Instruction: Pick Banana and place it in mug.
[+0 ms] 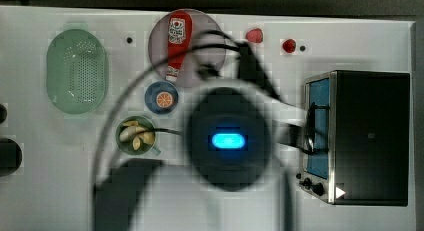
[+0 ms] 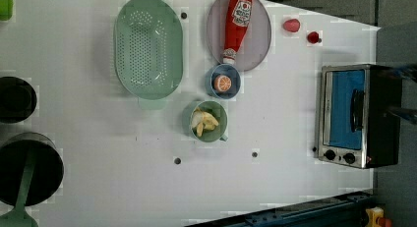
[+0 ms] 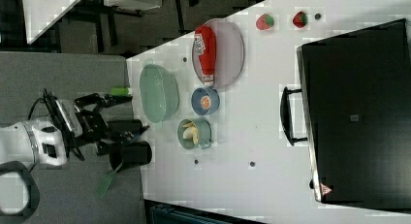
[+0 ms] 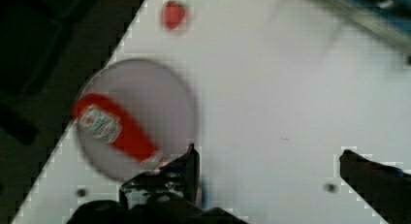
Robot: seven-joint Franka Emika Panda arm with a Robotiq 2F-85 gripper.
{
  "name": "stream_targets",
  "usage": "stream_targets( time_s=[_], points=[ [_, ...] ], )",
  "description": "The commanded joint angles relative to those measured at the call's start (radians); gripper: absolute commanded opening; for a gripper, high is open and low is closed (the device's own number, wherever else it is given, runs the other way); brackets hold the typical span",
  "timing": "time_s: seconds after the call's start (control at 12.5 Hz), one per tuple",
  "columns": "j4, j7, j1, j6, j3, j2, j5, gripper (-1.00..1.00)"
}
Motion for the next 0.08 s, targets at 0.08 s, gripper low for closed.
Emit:
stream_targets(
  time_s=[0.08],
  points=[
    [0.046,-0.212,0.012,-0.127,-0.046,0.012,0.009,1.00]
  ],
)
